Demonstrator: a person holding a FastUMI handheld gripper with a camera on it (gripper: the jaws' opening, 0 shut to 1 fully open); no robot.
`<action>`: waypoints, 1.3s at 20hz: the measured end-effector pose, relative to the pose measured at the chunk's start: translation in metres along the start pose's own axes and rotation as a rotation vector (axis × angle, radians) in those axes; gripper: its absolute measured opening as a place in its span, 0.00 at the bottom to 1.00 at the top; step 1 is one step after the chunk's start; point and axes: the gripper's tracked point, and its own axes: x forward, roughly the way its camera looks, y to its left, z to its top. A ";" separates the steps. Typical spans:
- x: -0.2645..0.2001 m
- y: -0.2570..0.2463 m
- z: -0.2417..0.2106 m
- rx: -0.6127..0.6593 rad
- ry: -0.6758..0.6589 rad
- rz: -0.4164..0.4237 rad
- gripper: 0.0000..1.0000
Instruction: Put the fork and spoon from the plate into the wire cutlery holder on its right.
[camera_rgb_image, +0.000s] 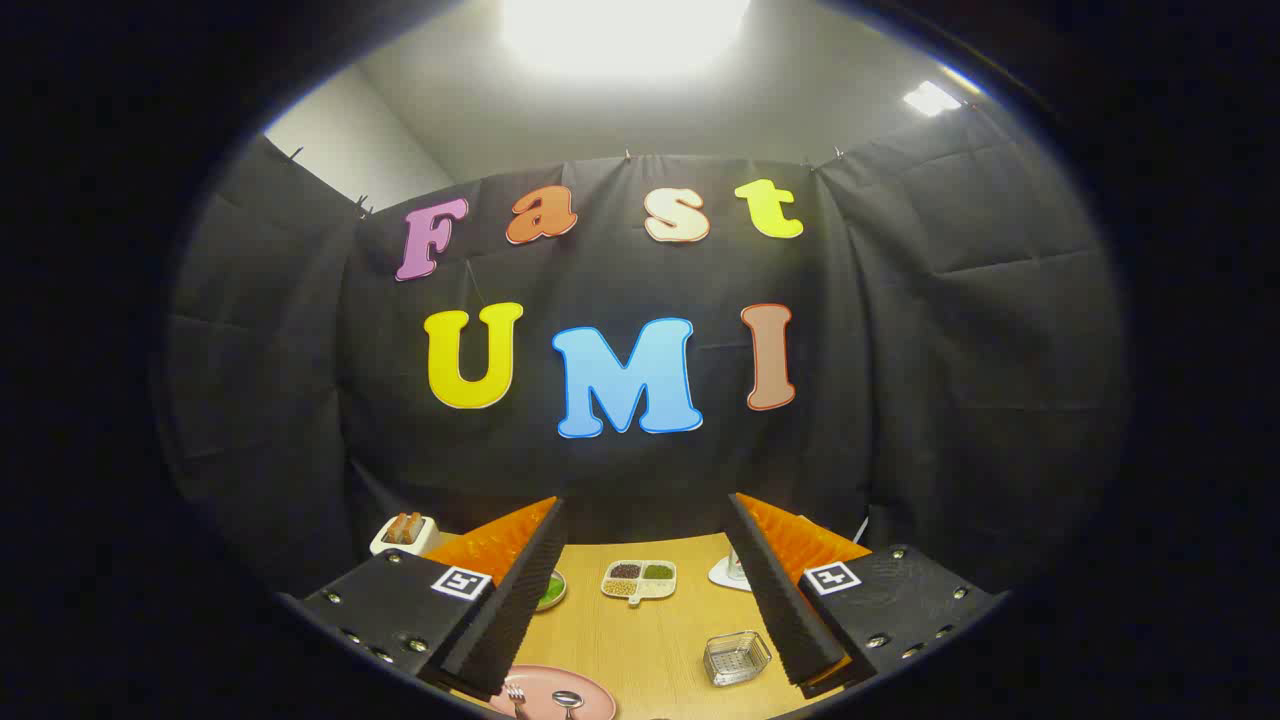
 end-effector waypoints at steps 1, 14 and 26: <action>-0.001 0.002 -0.001 0.005 0.000 0.001 0.98; -0.001 0.012 0.000 -0.024 -0.007 0.018 0.98; 0.013 0.043 -0.047 -0.040 0.135 0.125 0.98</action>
